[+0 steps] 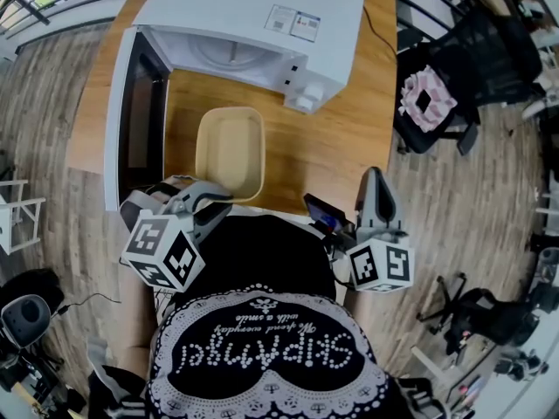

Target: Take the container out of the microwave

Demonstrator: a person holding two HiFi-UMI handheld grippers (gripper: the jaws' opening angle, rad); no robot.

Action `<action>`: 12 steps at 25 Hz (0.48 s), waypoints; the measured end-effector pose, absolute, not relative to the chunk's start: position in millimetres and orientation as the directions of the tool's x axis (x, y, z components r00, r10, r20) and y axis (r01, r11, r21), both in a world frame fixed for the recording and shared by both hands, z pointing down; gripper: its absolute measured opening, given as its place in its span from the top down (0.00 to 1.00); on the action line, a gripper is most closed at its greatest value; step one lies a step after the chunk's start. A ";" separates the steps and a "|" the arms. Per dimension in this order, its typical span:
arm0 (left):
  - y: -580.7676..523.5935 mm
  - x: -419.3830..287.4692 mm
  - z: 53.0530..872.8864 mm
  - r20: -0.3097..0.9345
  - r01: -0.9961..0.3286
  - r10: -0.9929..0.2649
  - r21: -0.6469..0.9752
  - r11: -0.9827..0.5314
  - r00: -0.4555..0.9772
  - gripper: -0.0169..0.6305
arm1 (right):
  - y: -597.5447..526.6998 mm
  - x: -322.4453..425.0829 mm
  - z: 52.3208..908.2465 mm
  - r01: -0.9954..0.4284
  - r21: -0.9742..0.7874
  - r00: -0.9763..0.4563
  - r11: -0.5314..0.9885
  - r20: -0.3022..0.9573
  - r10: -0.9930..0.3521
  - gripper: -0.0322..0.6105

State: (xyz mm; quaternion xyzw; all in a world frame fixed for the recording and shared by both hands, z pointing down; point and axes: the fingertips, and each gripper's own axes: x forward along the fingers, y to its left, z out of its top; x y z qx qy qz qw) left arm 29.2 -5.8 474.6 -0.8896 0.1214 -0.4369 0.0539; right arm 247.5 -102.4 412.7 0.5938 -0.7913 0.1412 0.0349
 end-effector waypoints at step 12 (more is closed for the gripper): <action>-7.1 24.2 475.3 0.769 -0.181 -0.280 -0.215 -0.960 0.575 0.91 | -104.7 243.5 414.0 -0.946 -0.183 -0.306 0.269 0.220 -0.926 0.90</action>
